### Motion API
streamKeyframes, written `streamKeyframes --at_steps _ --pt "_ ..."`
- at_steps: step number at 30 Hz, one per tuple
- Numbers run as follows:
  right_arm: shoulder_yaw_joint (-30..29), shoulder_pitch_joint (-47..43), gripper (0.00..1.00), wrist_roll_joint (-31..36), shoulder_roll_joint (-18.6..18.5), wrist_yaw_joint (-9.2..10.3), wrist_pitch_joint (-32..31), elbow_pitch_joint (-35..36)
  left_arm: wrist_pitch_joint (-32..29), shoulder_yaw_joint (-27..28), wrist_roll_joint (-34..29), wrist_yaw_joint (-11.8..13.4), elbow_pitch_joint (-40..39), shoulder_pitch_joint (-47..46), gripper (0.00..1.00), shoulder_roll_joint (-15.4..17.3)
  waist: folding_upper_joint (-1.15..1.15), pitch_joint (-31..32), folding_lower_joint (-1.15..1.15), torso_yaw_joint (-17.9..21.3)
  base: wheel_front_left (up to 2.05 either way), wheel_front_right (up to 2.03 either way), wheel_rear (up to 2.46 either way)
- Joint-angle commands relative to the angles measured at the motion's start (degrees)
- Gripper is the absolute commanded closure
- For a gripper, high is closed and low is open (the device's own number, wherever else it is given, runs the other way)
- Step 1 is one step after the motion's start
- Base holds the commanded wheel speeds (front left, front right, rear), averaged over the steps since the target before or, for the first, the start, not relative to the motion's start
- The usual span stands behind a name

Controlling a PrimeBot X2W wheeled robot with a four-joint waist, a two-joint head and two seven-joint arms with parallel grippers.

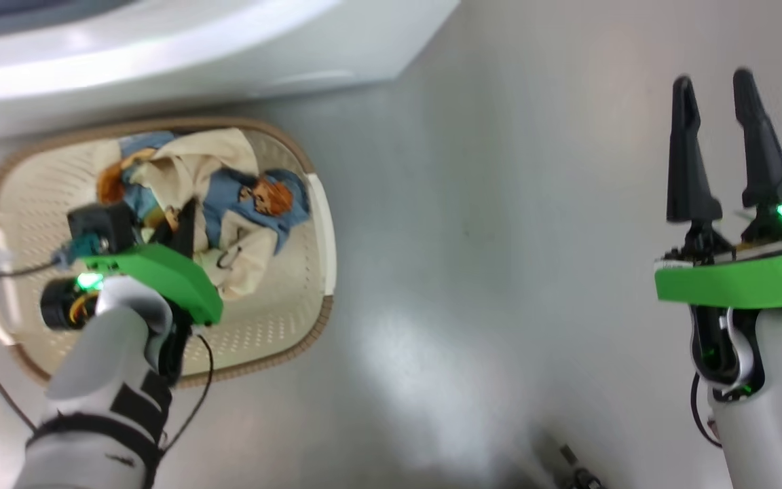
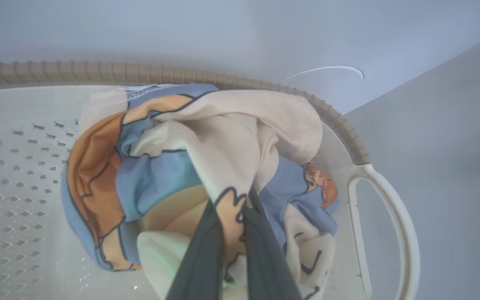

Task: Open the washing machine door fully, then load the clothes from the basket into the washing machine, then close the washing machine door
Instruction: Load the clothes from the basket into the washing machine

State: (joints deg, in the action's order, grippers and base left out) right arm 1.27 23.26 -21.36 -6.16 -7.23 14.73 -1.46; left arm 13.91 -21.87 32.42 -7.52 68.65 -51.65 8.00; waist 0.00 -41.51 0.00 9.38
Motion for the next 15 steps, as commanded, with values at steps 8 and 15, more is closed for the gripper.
streamKeyframes --at_steps 8,15 --pt "0.40 -5.07 0.00 -0.06 -1.13 -0.25 0.27 0.01 1.06 1.72 0.39 0.04 -8.57 8.02 1.00 3.29 0.00 11.25 0.00 -4.06 0.00 0.00 0.00" --pt "0.05 -8.94 0.00 -0.01 -1.56 -0.25 0.27 -1.07 1.07 6.12 -4.68 0.08 -17.22 15.44 1.00 3.55 0.00 17.77 0.00 -5.33 0.00 0.00 0.00"
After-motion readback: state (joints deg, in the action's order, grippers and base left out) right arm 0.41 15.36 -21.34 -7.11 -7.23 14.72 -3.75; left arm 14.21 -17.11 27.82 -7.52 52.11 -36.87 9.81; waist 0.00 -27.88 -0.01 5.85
